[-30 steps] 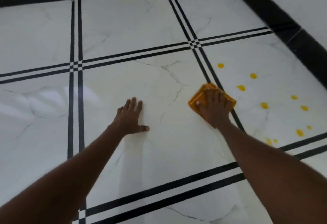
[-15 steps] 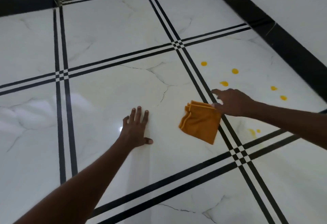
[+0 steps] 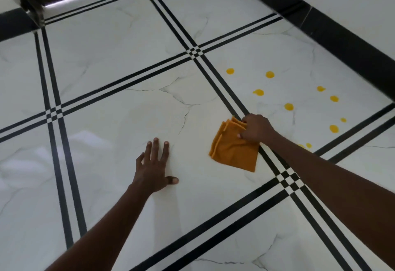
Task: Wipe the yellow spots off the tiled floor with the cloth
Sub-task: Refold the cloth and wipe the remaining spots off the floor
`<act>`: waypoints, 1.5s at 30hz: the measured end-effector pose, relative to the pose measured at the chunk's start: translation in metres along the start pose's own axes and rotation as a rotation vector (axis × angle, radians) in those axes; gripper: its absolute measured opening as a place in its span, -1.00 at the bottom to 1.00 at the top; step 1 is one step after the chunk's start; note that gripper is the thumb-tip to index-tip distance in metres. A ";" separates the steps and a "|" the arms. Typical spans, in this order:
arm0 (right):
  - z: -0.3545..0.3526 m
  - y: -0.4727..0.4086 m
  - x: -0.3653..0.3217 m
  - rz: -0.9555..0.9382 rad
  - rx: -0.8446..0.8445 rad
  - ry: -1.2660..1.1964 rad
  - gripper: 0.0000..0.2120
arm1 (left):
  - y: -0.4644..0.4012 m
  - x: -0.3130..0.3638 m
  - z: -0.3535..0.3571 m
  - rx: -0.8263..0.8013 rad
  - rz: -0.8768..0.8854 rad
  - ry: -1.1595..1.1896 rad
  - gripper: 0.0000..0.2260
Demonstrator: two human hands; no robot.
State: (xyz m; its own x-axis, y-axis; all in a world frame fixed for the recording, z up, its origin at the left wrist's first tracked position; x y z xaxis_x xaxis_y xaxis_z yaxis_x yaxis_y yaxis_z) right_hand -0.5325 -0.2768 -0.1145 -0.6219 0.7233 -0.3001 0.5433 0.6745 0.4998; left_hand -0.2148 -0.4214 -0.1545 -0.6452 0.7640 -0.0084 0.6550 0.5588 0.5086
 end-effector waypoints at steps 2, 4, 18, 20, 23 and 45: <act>-0.013 0.006 0.003 0.001 -0.064 -0.080 -0.72 | 0.000 0.001 0.000 -0.002 -0.007 0.003 0.13; -0.029 0.020 0.009 -0.020 -0.052 -0.232 -0.78 | 0.001 0.001 -0.001 -0.012 -0.016 -0.005 0.13; -0.032 0.100 0.011 -0.119 0.142 -0.263 -0.80 | -0.043 0.068 -0.099 0.126 -0.080 0.115 -0.53; 0.004 0.084 0.017 -0.124 0.204 -0.171 -0.71 | -0.046 0.077 -0.097 0.131 -0.051 0.104 -0.54; 0.056 0.057 0.026 -0.185 0.266 0.156 -0.43 | -0.050 0.081 -0.087 0.092 0.004 0.093 -0.47; 0.058 0.010 0.085 0.199 0.507 0.108 -0.28 | -0.069 0.112 -0.043 -0.087 0.180 -0.164 0.25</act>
State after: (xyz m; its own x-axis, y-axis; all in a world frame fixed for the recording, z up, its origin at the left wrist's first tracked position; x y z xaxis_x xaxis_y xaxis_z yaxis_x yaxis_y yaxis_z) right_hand -0.5477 -0.1999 -0.1821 -0.5196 0.8426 -0.1417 0.8429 0.5327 0.0765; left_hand -0.3493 -0.3878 -0.1533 -0.4443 0.8947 -0.0464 0.7126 0.3843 0.5869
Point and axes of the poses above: each hand's wrist, its own y-axis away from the middle knuckle, its own z-axis out of the palm, x = y × z, the point moved 3 cm from there along -y, towards the middle knuckle, and after that the axes turned 3 degrees about -x, right-handed, at the moved point
